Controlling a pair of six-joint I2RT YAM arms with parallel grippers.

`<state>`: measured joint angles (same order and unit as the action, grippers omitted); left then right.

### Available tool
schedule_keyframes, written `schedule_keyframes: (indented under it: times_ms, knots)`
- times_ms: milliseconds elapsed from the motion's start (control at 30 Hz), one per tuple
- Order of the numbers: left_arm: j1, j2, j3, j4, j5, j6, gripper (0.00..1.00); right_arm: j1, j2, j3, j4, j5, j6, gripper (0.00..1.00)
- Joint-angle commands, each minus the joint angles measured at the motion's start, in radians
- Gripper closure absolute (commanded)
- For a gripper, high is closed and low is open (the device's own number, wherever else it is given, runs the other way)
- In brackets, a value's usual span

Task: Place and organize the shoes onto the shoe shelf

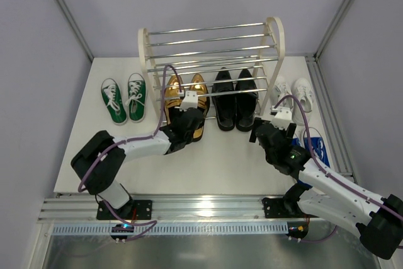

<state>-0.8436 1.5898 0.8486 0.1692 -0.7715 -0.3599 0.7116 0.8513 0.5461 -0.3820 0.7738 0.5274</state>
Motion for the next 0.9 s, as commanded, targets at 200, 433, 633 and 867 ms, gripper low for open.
schedule_keyframes:
  times_ms: [200, 433, 633, 867]
  knots:
    - [0.064, 0.022, 0.116, 0.204, -0.034, 0.012, 1.0, 0.006, -0.021, 0.015, 0.018, 0.025, -0.015, 0.03]
    - [0.075, 0.039, 0.133, 0.216, -0.058, -0.013, 1.0, 0.006, -0.021, 0.014, 0.015, 0.021, -0.017, 0.03]
    - [0.074, 0.033, 0.155, 0.213, -0.063, -0.008, 1.0, 0.006, -0.018, 0.015, 0.015, 0.022, -0.017, 0.03]
    - [0.083, 0.044, 0.19, 0.207, -0.065, 0.012, 1.0, 0.006, -0.015, 0.017, 0.015, 0.022, -0.017, 0.03]
